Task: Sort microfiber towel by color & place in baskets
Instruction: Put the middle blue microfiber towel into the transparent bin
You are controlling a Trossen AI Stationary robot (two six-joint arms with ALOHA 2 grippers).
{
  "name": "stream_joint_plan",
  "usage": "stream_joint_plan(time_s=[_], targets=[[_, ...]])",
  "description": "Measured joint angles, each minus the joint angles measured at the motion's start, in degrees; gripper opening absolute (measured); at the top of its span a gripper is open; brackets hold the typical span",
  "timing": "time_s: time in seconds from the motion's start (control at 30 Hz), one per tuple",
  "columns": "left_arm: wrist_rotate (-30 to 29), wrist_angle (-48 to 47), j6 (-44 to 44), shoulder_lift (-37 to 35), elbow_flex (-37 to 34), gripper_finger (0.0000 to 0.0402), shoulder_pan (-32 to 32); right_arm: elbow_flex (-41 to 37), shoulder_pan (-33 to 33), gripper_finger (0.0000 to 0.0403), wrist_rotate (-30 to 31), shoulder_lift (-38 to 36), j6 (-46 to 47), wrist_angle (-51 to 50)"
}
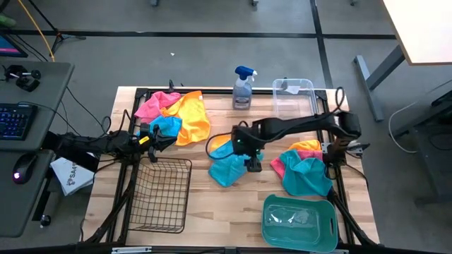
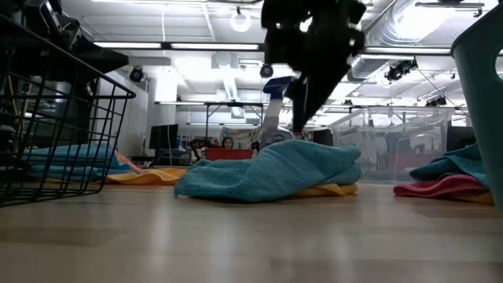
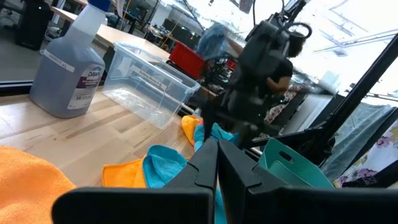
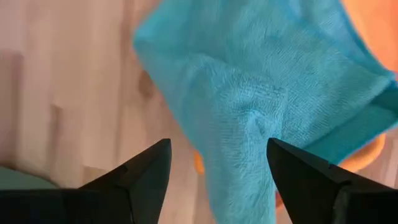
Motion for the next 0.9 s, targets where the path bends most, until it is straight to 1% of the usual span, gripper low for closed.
stream_joint_plan(time_s=[0.07, 0.2, 0.27, 0.33, 0.4, 0.43, 0.47, 0.53, 0.57, 0.6, 0.7, 0.73, 0.83, 0.9], targets=[[0.00, 0.00, 0.01, -0.01, 0.00, 0.0000, -0.01, 0.06, 0.43, 0.0261, 1.29, 1.60, -2.40, 0.08], [-0.01, 0.00, 0.01, 0.00, 0.00, 0.0000, 0.00, 0.06, 1.63, 0.0261, 7.42, 4.41, -6.28, 1.08], [0.00, 0.00, 0.01, -0.01, 0.00, 0.0000, 0.00, 0.06, 2.19, 0.0260, 8.68, 5.37, -7.54, 1.79], [0.00, 0.00, 0.01, -0.01, 0.00, 0.0000, -0.02, 0.06, 2.89, 0.0249, 9.42, 5.79, -8.26, 2.18], [-0.01, 0.01, 0.01, -0.01, 0.00, 0.0000, -0.01, 0.10, 3.60, 0.0217, 11.03, 5.66, -8.45, 2.60], [0.00, 0.02, 0.01, 0.00, 0.00, 0.0000, -0.01, 0.26, 3.92, 0.0192, 11.31, 5.29, -8.35, 2.47], [0.00, 0.00, 0.01, 0.01, 0.00, 0.0000, 0.00, 0.57, 4.13, 0.0159, 11.37, 4.99, -8.09, 1.95], [0.00, 0.00, 0.01, 0.01, 0.00, 0.0000, 0.00, 2.14, 4.42, 0.0074, 10.97, 4.18, -6.67, 0.88], [-0.02, -0.02, 0.01, 0.01, 0.00, 0.0000, 0.00, 3.33, 4.41, 0.0039, 10.24, 3.76, -5.97, -0.05], [-0.02, 0.00, 0.01, -0.01, 0.00, 0.0000, -0.01, 4.67, 4.20, 0.0021, 9.54, 3.15, -5.32, -1.06], [0.00, -0.26, 0.01, 0.00, 0.00, 0.0000, -0.01, 10.37, 3.12, 0.0020, 9.68, 1.28, -3.95, -4.84], [-0.02, -0.34, 0.01, -0.01, 0.00, 0.0000, 0.00, 12.55, 2.60, 0.0012, 10.55, 0.31, -3.99, -6.47], [0.00, -0.46, 0.01, 0.01, 0.00, 0.0000, -0.02, 19.87, 0.38, 0.0008, 13.94, -3.52, -3.93, -10.61], [-0.02, -0.47, 0.01, -0.01, 0.00, 0.0000, -0.02, 24.13, -1.54, 0.0006, 17.62, -6.42, -3.37, -13.10]])
